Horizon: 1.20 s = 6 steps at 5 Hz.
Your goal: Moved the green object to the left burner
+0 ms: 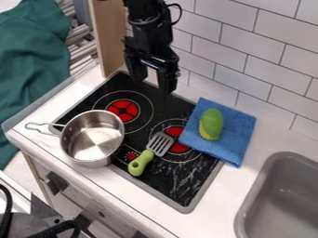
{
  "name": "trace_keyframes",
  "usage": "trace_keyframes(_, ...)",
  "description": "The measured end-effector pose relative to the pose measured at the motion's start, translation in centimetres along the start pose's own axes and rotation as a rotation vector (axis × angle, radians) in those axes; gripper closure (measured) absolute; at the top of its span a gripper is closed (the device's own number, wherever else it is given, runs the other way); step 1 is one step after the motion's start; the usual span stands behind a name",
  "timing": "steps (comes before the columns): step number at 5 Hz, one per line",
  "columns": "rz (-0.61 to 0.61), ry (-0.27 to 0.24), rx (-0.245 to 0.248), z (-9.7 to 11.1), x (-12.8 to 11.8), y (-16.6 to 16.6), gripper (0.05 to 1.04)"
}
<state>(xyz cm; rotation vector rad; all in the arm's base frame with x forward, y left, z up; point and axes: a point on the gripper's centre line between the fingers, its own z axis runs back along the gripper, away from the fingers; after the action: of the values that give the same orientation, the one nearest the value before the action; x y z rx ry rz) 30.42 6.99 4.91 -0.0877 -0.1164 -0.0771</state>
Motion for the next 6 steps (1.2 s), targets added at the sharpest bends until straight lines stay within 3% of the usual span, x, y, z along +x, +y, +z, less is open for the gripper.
trace_keyframes(1, 0.005, 0.037, -0.017, -1.1, -0.4, -0.3, 0.082)
trace_keyframes(4, -0.128, 0.012, -0.089, -3.2, 4.1, -7.2, 0.082)
trace_keyframes(5, -0.176, 0.05, -0.124, -5.5, 5.2, -9.4, 0.082)
trace_keyframes(6, -0.167, 0.126, -0.131, -8.6, 5.4, -9.5, 0.082)
